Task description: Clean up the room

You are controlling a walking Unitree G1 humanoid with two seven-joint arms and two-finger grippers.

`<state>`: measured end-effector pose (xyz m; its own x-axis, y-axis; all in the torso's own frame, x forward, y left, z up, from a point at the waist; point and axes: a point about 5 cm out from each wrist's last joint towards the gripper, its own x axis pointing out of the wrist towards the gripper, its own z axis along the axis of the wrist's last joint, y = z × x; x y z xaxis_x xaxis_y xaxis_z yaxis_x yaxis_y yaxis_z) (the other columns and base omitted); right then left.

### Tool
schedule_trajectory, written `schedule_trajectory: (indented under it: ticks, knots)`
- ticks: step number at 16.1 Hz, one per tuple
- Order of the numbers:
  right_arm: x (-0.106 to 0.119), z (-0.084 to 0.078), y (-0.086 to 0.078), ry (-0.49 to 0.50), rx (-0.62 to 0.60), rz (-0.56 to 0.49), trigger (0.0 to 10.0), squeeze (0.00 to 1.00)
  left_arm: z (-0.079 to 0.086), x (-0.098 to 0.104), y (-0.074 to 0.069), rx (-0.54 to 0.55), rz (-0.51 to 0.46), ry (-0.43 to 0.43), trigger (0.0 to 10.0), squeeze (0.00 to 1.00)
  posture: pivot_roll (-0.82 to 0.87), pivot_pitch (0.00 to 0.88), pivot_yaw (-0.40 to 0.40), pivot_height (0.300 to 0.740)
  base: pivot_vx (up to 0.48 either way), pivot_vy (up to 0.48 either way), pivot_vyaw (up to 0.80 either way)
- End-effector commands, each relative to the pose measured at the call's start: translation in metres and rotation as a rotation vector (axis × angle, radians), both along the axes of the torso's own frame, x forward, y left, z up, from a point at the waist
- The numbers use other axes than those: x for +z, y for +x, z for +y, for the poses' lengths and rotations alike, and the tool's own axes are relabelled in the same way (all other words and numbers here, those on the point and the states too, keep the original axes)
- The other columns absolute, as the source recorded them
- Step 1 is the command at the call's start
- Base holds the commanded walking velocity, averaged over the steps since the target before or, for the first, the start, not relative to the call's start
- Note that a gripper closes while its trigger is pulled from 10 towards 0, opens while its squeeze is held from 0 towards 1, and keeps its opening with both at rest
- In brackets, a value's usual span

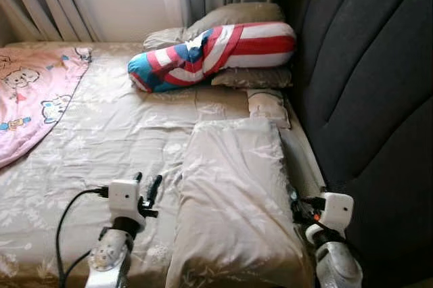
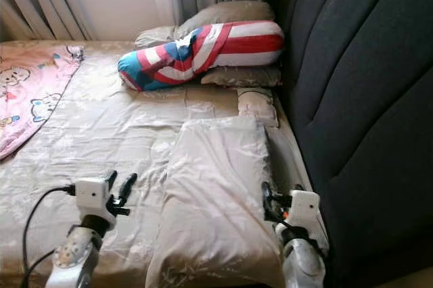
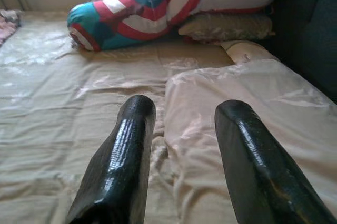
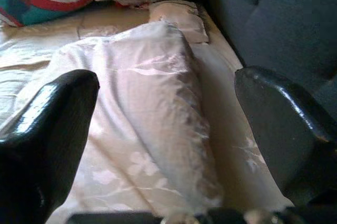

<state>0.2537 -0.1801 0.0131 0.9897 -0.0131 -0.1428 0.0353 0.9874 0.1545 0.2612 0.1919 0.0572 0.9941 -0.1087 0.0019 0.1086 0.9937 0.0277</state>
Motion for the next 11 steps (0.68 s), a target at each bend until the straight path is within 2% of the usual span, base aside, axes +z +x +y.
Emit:
schedule_trajectory:
  ticks: [1,3,6,11]
  knots:
    - [0.0008,-0.0018,-0.0009,0.004,-0.01,0.001,10.0,0.0,-0.0003,-0.0001,0.0005,0.003,0.006,-0.009,10.0,0.0,-0.05,0.006,-0.038,0.74,0.0,0.0,0.0]
    - [-0.0009,-0.0024,-0.0018,0.0,-0.006,0.017,10.0,0.0,-0.0011,0.0,0.0005,0.001,0.013,-0.002,10.0,0.0,-0.04,0.014,-0.043,0.74,0.0,0.0,0.0]
    - [-0.0027,-0.0028,-0.0021,-0.003,-0.002,0.031,10.0,0.0,0.0001,0.0004,0.0002,0.007,0.014,0.001,10.0,0.0,-0.04,0.016,-0.045,0.74,0.0,-0.3,0.0]
    - [-0.0048,-0.0014,-0.0015,-0.005,0.014,0.044,10.0,0.0,0.0022,0.0016,0.0007,0.018,0.013,-0.005,10.0,0.0,-0.04,0.017,-0.048,0.74,0.0,0.0,0.0]
